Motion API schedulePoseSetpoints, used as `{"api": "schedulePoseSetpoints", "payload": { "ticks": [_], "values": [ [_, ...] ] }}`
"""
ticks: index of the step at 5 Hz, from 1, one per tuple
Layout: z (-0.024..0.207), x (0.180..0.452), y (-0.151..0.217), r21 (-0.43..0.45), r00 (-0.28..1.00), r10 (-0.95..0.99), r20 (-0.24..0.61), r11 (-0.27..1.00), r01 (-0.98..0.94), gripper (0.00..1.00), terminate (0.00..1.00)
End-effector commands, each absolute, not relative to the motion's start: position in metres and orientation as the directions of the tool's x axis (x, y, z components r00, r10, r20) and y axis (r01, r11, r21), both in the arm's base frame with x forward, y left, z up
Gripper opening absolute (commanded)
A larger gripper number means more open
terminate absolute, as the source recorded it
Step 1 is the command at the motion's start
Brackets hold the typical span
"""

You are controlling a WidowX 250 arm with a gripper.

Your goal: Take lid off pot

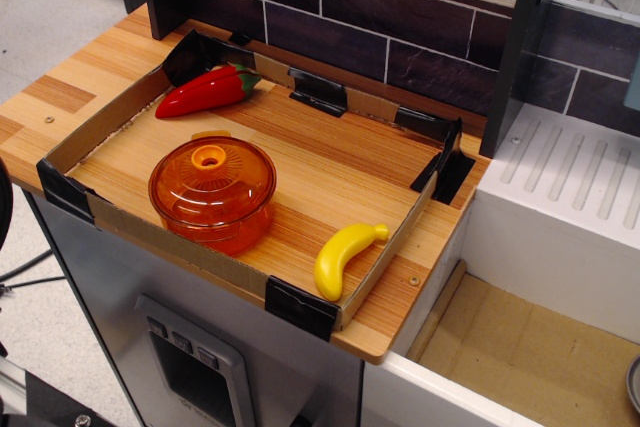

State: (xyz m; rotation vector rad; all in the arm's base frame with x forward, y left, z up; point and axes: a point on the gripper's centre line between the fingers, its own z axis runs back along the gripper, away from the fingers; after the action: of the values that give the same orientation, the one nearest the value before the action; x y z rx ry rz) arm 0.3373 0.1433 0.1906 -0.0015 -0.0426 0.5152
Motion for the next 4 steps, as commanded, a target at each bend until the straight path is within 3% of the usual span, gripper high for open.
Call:
{"api": "schedulePoseSetpoints", "payload": {
  "ticks": [1,2,4],
  "values": [
    [0.191,0.337,0.143,-0.012,0.869,0.493,0.04,0.87,-0.493,1.0,0.0],
    [0.177,0.319,0.133,0.021,0.898,0.429,0.103,0.901,-0.433,1.0,0.0],
    [0.152,0.252,0.079,-0.046,0.946,0.308,0.102,0.951,-0.305,1.0,0.0]
  ]
}}
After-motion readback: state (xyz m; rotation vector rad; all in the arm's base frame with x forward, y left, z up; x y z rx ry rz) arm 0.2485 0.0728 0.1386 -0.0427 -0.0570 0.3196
